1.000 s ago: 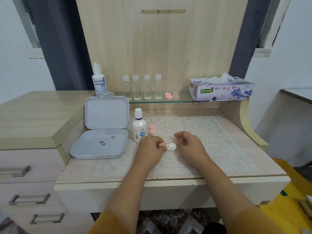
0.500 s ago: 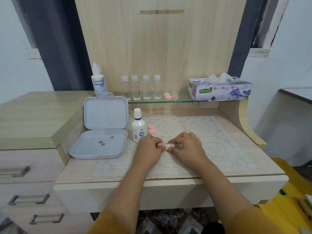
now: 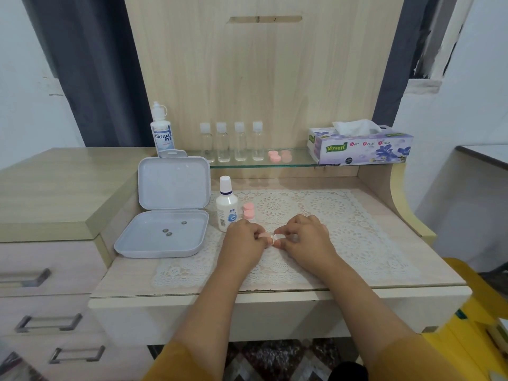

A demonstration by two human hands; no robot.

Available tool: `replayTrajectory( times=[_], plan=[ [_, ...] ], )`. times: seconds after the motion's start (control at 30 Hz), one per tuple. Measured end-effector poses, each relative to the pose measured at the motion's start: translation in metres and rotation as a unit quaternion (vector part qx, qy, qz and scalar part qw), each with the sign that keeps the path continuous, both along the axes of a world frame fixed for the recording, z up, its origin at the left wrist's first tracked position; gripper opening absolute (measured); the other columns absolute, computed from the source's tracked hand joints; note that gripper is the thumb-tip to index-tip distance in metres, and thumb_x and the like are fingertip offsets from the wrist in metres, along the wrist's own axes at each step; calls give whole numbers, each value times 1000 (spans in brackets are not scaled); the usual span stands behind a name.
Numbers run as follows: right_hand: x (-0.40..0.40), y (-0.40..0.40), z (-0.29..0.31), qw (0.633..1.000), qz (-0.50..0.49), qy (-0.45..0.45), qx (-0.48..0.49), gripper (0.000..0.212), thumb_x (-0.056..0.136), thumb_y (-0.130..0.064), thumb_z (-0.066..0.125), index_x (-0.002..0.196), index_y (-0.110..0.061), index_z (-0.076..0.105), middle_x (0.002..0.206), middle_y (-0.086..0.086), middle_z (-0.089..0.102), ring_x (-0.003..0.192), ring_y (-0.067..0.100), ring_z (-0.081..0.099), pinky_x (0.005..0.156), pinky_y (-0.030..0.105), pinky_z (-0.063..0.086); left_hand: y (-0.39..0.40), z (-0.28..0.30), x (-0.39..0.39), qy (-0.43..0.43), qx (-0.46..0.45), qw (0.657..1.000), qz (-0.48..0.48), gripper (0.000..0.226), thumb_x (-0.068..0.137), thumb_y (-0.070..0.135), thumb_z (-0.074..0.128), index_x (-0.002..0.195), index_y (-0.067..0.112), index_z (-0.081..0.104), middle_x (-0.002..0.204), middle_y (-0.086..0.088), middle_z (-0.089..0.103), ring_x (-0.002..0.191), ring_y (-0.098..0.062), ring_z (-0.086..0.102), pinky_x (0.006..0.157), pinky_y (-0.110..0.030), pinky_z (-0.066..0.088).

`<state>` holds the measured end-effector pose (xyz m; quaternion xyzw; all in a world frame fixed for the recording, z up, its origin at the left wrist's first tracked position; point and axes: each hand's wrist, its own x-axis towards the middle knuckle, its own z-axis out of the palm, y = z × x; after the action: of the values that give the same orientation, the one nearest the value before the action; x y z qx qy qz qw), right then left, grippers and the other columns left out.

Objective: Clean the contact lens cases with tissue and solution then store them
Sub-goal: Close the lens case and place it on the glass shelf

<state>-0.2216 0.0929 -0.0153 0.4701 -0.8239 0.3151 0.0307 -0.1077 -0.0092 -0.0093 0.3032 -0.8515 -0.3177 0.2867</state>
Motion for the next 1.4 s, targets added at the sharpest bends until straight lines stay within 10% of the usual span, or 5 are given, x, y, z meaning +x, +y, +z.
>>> replayTrajectory(
  times=[0.73, 1.17, 1.4],
  plan=[
    [-1, -2, -2, 1000, 2, 0, 2, 30, 87, -48, 63, 111, -32, 70, 103, -17, 54, 112, 9, 37, 93, 28, 23, 2, -1, -2, -24, -29, 998, 41, 24, 80, 26, 72, 74, 3, 68, 76, -6, 62, 71, -20, 57, 54, -22, 38],
    [0, -1, -1, 1000, -2, -1, -1, 27, 87, -44, 64, 111, -33, 70, 101, -17, 53, 109, 10, 38, 89, 28, 24, -1, -1, 1, -47, -8, 999, -15, 40, 85, 15, 55, 124, 21, 63, 117, -7, 55, 115, -24, 46, 99, -38, 42],
    [0, -1, -1, 1000, -3, -1, 1, 25, 87, -41, 65, 110, -34, 70, 100, -18, 51, 108, 10, 38, 88, 27, 23, -2, 2, 3, -3, -11, 1000, 8, 21, 82, 3, 58, 97, 7, 72, 94, -1, 57, 90, -13, 51, 60, -4, 31]
  ],
)
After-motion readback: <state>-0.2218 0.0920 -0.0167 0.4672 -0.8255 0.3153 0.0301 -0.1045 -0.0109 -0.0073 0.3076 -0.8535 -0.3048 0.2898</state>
